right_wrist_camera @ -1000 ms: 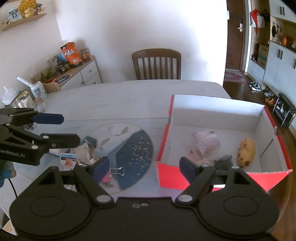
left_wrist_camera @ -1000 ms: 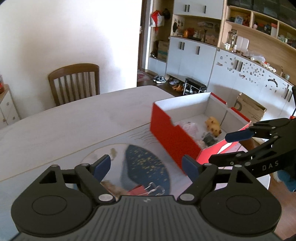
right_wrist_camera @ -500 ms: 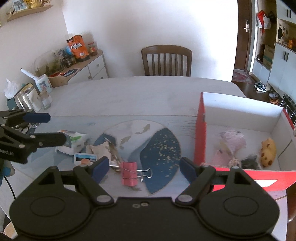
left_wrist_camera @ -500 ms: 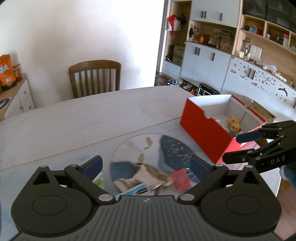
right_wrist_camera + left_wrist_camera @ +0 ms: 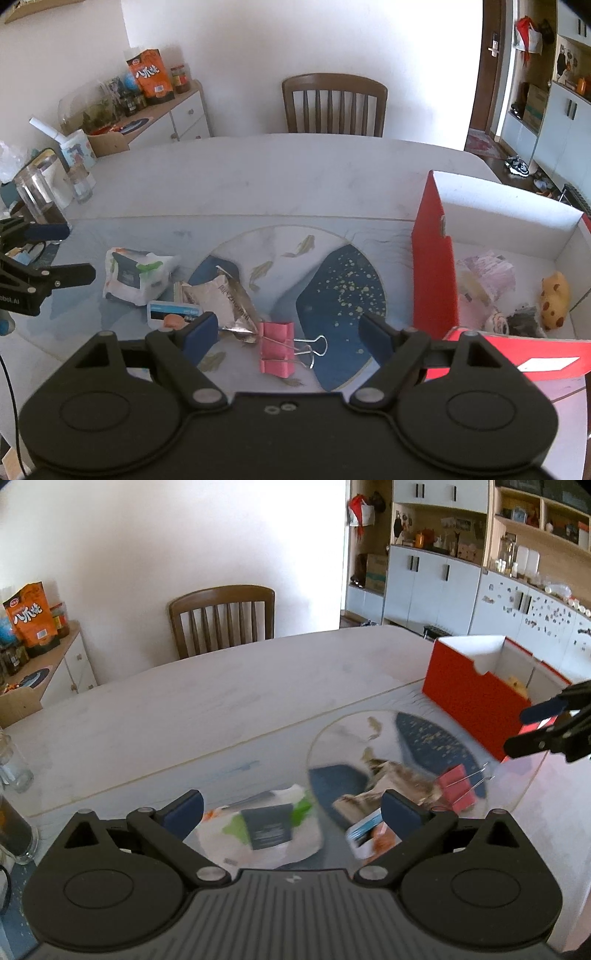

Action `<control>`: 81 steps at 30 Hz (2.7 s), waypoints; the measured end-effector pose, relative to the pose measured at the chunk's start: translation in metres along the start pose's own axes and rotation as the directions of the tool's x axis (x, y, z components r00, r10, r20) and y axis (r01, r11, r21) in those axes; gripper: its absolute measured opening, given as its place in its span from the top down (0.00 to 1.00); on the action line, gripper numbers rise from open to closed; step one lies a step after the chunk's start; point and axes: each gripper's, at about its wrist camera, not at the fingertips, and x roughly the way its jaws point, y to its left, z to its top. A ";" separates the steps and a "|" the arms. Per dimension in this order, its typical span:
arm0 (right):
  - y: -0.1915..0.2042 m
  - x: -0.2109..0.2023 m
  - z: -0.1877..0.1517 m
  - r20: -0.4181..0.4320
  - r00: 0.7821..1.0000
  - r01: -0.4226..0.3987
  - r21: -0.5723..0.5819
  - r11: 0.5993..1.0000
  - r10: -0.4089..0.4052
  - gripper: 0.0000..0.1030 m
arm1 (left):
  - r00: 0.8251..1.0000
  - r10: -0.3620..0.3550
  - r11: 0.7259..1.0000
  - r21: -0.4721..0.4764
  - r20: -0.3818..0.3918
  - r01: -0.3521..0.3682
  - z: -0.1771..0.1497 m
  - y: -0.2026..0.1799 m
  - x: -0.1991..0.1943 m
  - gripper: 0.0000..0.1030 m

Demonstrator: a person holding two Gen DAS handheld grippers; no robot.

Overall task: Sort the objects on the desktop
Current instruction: 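Move both tools out of the box back over the table pile, then grasp the white-green-orange wrapped pack with left tool while right tool grasps the pink binder clip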

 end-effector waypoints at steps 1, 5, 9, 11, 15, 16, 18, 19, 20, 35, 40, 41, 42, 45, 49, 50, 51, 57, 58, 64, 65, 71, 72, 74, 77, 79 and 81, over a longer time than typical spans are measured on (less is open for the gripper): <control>0.002 0.003 0.000 -0.003 1.000 0.004 0.001 1.000 -0.004 0.19 | 1.000 0.004 1.000 0.007 0.000 -0.004 -0.002 0.003 0.003 0.00; 0.007 0.014 0.001 -0.018 1.000 0.017 -0.007 1.000 -0.017 0.19 | 1.000 0.013 0.999 0.031 -0.014 -0.013 -0.008 0.015 0.017 0.00; 0.010 0.028 0.002 -0.039 0.999 0.031 0.001 1.000 -0.031 0.19 | 0.999 0.012 0.998 0.054 -0.041 -0.009 -0.014 0.022 0.033 0.00; 0.011 0.037 0.001 -0.056 0.998 0.033 0.005 0.999 -0.033 0.19 | 0.999 0.012 0.998 0.065 -0.048 -0.009 -0.017 0.024 0.040 0.00; 0.011 0.051 -0.003 -0.090 0.995 0.043 0.005 0.999 -0.042 0.19 | 0.998 0.002 0.997 0.082 -0.062 0.003 -0.019 0.026 0.055 0.00; 0.011 0.054 -0.004 -0.097 0.994 0.044 0.006 0.999 -0.043 0.19 | 0.998 -0.001 0.996 0.084 -0.065 0.006 -0.018 0.026 0.059 0.00; 0.011 0.060 -0.006 -0.111 0.993 0.045 0.009 0.999 -0.044 0.19 | 0.998 -0.008 0.996 0.094 -0.070 0.014 -0.017 0.027 0.066 0.00; 0.011 0.062 -0.007 -0.118 0.992 0.046 0.010 0.999 -0.044 0.19 | 0.997 -0.009 0.995 0.102 -0.070 0.016 -0.017 0.027 0.069 0.00; 0.011 0.064 -0.007 -0.125 0.991 0.046 0.009 0.999 -0.045 0.19 | 0.997 -0.008 0.994 0.111 -0.074 0.017 -0.017 0.027 0.073 0.00; 0.015 0.098 -0.005 -0.202 0.978 0.054 -0.031 0.998 -0.059 0.20 | 0.989 -0.047 0.996 0.064 -0.137 0.057 -0.028 0.039 0.107 0.00; 0.015 0.106 -0.005 -0.222 0.973 0.053 -0.044 0.998 -0.062 0.21 | 0.986 -0.071 0.996 0.041 -0.150 0.078 -0.027 0.037 0.113 0.00; 0.015 0.107 -0.005 -0.224 0.973 0.054 -0.046 0.997 -0.063 0.21 | 0.985 -0.076 0.996 0.035 -0.156 0.082 -0.027 0.037 0.114 0.00; 0.015 0.109 -0.006 -0.226 0.972 0.055 -0.048 0.997 -0.064 0.21 | 0.984 -0.077 0.996 0.030 -0.162 0.083 -0.027 0.037 0.115 0.00; 0.015 0.111 -0.007 -0.226 0.972 0.052 -0.051 0.997 -0.062 0.22 | 0.982 -0.082 0.996 0.013 -0.172 0.085 -0.027 0.038 0.116 0.00; 0.015 0.112 -0.008 -0.225 0.973 0.048 -0.054 0.997 -0.059 0.24 | 0.981 -0.082 0.996 0.010 -0.177 0.085 -0.028 0.037 0.117 0.01; 0.014 0.113 -0.008 -0.228 0.972 0.042 -0.053 0.998 -0.053 0.29 | 0.981 -0.082 0.996 0.009 -0.176 0.084 -0.028 0.037 0.117 0.02; 0.014 0.114 -0.008 -0.233 0.971 0.039 -0.052 0.998 -0.050 0.35 | 0.981 -0.081 0.996 0.008 -0.176 0.084 -0.028 0.036 0.117 0.02; 0.014 0.113 -0.009 -0.228 0.972 0.044 -0.064 0.997 -0.057 0.47 | 0.981 -0.079 0.997 0.004 -0.176 0.081 -0.028 0.036 0.114 0.10; 0.014 0.113 -0.008 -0.228 0.972 0.042 -0.064 0.997 -0.055 0.47 | 0.981 -0.080 0.997 0.001 -0.175 0.081 -0.028 0.035 0.113 0.11; 0.015 0.109 -0.010 -0.207 0.977 0.043 -0.077 0.996 -0.058 0.52 | 0.984 -0.068 0.997 -0.034 -0.164 0.063 -0.030 0.035 0.104 0.25; 0.014 0.108 -0.010 -0.205 0.977 0.042 -0.073 0.996 -0.056 0.55 | 0.985 -0.070 0.997 -0.046 -0.160 0.063 -0.030 0.036 0.102 0.28; 0.011 0.101 -0.012 -0.187 0.982 0.025 -0.060 0.998 -0.036 0.66 | 0.988 -0.055 0.995 -0.091 -0.148 0.042 -0.030 0.035 0.089 0.43; 0.011 0.100 -0.012 -0.184 0.983 0.021 -0.057 0.998 -0.031 0.69 | 0.988 -0.051 0.995 -0.097 -0.148 0.037 -0.030 0.035 0.087 0.46; 0.012 0.097 -0.012 -0.176 0.984 0.017 -0.059 0.998 -0.027 0.72 | 0.988 -0.047 0.993 -0.115 -0.146 0.030 -0.031 0.034 0.082 0.50; 0.011 0.092 -0.012 -0.161 0.986 0.022 -0.060 0.998 -0.032 0.77 | 0.989 -0.036 0.989 -0.148 -0.140 0.015 -0.032 0.034 0.074 0.53; 0.010 0.090 -0.013 -0.156 0.987 0.025 -0.060 0.998 -0.034 0.77 | 0.990 -0.028 0.986 -0.164 -0.138 0.004 -0.033 0.034 0.068 0.54; 0.009 0.086 -0.015 -0.148 0.988 0.032 -0.057 0.998 -0.040 0.78 | 0.990 -0.021 0.983 -0.186 -0.137 -0.005 -0.034 0.033 0.062 0.55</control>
